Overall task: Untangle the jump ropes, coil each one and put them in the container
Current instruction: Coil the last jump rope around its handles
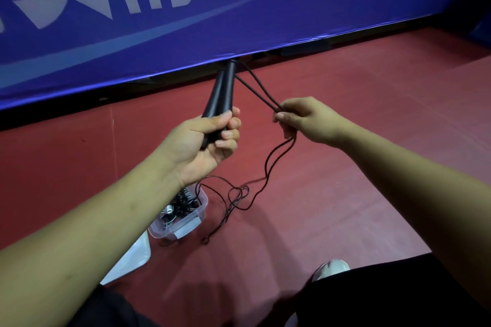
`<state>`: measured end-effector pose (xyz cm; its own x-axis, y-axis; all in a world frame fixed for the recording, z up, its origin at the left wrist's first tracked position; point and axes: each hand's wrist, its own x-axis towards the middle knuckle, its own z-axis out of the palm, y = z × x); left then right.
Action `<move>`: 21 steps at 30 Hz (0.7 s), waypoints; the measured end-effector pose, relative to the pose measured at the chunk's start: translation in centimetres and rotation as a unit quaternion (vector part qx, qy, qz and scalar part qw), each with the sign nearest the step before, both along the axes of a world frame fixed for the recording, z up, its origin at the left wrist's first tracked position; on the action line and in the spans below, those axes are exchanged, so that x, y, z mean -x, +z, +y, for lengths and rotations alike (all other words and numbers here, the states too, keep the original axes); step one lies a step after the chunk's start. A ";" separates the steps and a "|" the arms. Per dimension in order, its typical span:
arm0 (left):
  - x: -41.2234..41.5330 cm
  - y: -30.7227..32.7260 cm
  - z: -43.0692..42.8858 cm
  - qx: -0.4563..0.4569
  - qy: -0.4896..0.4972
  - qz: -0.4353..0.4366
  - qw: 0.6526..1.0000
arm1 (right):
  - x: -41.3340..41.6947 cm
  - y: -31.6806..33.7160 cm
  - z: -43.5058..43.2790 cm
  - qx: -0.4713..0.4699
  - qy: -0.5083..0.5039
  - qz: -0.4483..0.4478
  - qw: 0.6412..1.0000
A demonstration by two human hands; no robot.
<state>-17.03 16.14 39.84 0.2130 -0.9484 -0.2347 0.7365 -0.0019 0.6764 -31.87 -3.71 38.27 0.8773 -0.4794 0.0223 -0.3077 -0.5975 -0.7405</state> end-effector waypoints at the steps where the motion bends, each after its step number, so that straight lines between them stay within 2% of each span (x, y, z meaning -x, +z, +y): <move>1: -0.1 -0.1 -0.2 0.004 0.023 0.002 1.000 | -0.1 0.1 0.0 -0.006 -0.001 0.000 1.000; 3: -0.5 -0.1 -0.7 0.015 0.072 0.003 0.997 | -0.4 0.2 0.3 -0.043 0.007 -0.012 0.999; 4: -0.8 0.0 -0.9 0.020 0.099 0.007 0.995 | -0.5 0.3 0.6 -0.093 0.018 -0.018 0.995; 7: -1.9 0.2 -1.5 0.028 0.158 0.036 0.986 | -0.9 0.3 2.1 -0.274 0.055 -0.031 0.960; 10: -2.3 -0.1 -2.0 0.015 0.215 0.052 0.975 | -1.6 0.4 3.7 -0.348 0.046 -0.047 0.935; 12: -2.5 -0.4 -2.4 0.007 0.255 0.050 0.966 | -2.0 0.6 4.5 -0.378 0.039 -0.050 0.924; 16: -3.0 -0.9 -2.8 -0.011 0.304 0.046 0.952 | -2.0 0.5 6.0 -0.374 0.058 -0.015 0.926; 19: -3.4 -1.1 -2.8 -0.028 0.302 0.034 0.952 | -1.7 0.2 6.3 -0.408 0.062 -0.011 0.911; 21: -3.9 -1.0 -2.7 -0.037 0.304 0.036 0.951 | -1.8 0.0 6.5 -0.417 0.040 -0.039 0.907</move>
<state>-13.15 13.42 38.80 0.6985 -0.6344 -0.3311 0.6605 0.3934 0.6395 -30.11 2.76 38.31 0.9210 -0.2941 -0.2553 -0.2151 0.1622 -0.9630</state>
